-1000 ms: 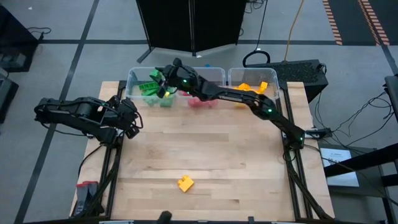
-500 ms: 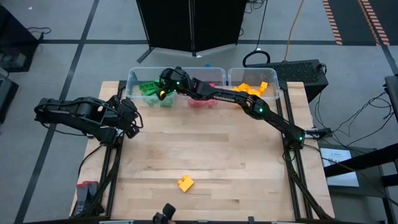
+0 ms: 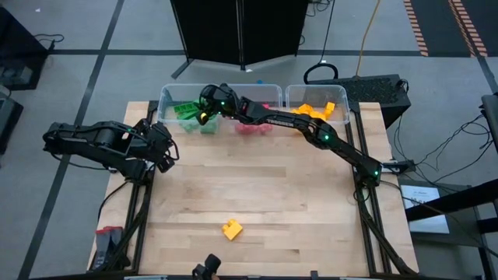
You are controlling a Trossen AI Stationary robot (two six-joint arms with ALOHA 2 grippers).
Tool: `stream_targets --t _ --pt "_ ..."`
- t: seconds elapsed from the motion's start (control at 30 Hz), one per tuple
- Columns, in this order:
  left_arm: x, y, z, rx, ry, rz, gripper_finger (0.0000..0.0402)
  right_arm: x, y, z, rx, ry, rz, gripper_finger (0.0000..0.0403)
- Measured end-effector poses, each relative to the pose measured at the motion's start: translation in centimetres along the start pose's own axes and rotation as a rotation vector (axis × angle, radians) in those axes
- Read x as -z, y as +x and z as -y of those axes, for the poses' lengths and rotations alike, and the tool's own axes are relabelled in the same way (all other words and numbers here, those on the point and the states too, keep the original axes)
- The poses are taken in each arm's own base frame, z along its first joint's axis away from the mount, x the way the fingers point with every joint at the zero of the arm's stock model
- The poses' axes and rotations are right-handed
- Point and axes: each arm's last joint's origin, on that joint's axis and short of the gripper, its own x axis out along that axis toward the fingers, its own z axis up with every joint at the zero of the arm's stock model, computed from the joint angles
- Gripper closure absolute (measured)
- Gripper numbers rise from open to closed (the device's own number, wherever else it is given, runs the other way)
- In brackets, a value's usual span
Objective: Sort blocks
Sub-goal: Put the green game piece with 2 studs into the left transparent bin, then put the yellow game piece with 2 studs into the right transparent bin
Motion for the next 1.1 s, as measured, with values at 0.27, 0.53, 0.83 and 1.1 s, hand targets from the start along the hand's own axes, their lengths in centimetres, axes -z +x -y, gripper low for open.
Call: stream_targets --t 0.27,0.53,0.83,1.1 --pt "0.0 0.0 0.0 0.000 0.000 0.000 0.0402 0.2 0.0 0.0 -0.009 -0.003 -0.020 0.0203" --pt "0.0 0.0 0.0 0.000 0.000 0.000 0.0402 0.6 0.0 -0.1 -0.097 -0.003 -0.080 0.0202" --pt "0.0 0.0 0.0 0.000 0.000 0.000 0.0402 0.6 -0.1 -0.1 -0.135 -0.017 -0.085 0.0162" --pt "0.0 0.0 0.0 0.001 0.001 -0.001 0.0402 -0.7 -0.8 0.0 -0.144 -0.028 -0.083 0.0114"
